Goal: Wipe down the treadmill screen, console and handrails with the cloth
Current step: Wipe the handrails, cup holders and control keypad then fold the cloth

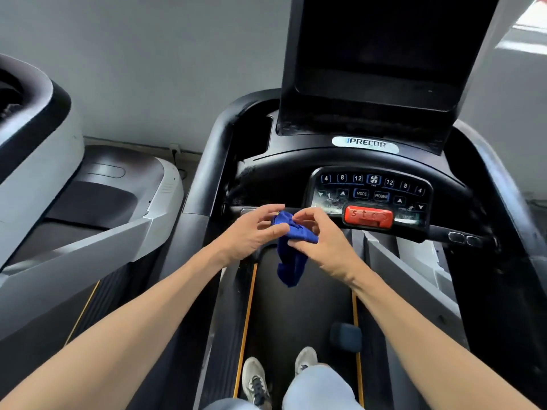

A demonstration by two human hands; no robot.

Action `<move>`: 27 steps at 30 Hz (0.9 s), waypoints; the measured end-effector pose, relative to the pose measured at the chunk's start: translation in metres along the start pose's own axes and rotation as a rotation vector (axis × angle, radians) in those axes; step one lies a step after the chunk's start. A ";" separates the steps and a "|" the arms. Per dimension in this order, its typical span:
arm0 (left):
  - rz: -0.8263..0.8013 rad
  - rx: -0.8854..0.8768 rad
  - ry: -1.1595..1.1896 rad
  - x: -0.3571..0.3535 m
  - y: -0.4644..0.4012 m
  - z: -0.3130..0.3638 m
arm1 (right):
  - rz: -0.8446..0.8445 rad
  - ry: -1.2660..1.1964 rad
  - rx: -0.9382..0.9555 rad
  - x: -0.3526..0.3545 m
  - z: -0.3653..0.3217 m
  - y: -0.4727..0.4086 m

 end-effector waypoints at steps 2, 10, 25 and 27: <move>0.001 -0.068 -0.063 -0.005 -0.001 0.019 | 0.028 -0.052 -0.020 0.020 -0.008 0.008; 0.182 -0.162 -0.086 -0.010 -0.010 0.068 | 0.043 0.295 -0.273 0.104 -0.013 0.031; 0.440 0.077 0.456 -0.132 -0.025 0.099 | 0.135 -0.484 -0.164 0.170 0.010 0.103; 0.428 0.054 0.496 -0.148 -0.028 0.110 | 0.127 -0.580 -0.169 0.176 0.014 0.110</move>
Point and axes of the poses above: each hand's wrist, its own y-axis away from the middle knuckle, its own x-axis out of the back of the hand, z = x × y, the point moved 8 cm from there along -y, towards the middle knuckle, and after that the axes turned 4 degrees about -z, right-handed, at the moved point
